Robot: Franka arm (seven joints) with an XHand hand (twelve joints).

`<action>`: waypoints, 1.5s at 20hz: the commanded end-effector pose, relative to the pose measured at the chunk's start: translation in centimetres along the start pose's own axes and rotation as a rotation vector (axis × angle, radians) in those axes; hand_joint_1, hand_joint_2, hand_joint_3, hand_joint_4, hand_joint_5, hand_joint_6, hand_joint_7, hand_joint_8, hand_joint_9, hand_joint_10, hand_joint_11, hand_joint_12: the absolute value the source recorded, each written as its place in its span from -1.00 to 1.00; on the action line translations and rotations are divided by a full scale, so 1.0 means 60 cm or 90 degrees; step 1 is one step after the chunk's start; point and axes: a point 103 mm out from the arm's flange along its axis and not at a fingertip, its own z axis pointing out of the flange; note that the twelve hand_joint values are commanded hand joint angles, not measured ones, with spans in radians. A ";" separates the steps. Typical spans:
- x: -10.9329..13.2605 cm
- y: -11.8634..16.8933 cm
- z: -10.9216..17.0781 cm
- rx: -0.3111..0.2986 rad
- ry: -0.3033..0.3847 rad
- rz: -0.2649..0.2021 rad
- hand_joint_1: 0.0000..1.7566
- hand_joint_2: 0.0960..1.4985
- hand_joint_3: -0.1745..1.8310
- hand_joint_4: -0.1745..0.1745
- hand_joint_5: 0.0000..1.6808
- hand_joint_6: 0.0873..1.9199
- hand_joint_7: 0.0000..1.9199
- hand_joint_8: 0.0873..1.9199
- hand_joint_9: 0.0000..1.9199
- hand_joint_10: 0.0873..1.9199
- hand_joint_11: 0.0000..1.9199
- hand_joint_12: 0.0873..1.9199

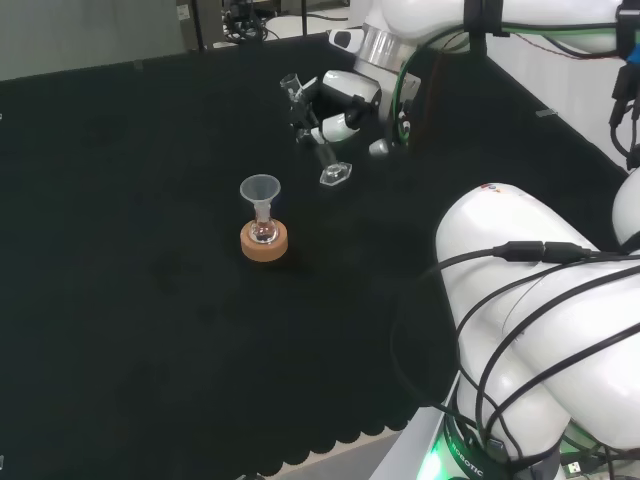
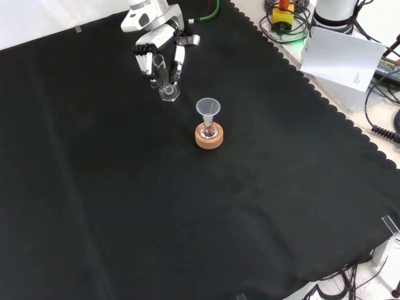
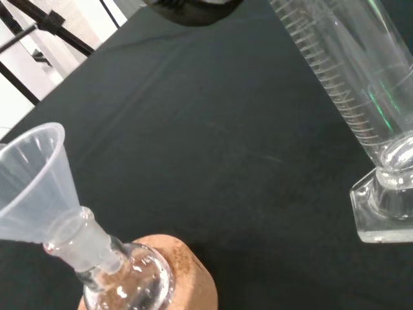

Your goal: Put the graduated cylinder back on the table.

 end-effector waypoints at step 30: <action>-0.050 0.028 0.099 -0.166 0.079 -0.011 0.26 0.39 -0.84 0.21 0.30 -0.18 0.51 -0.97 0.65 -1.00 0.47 -0.41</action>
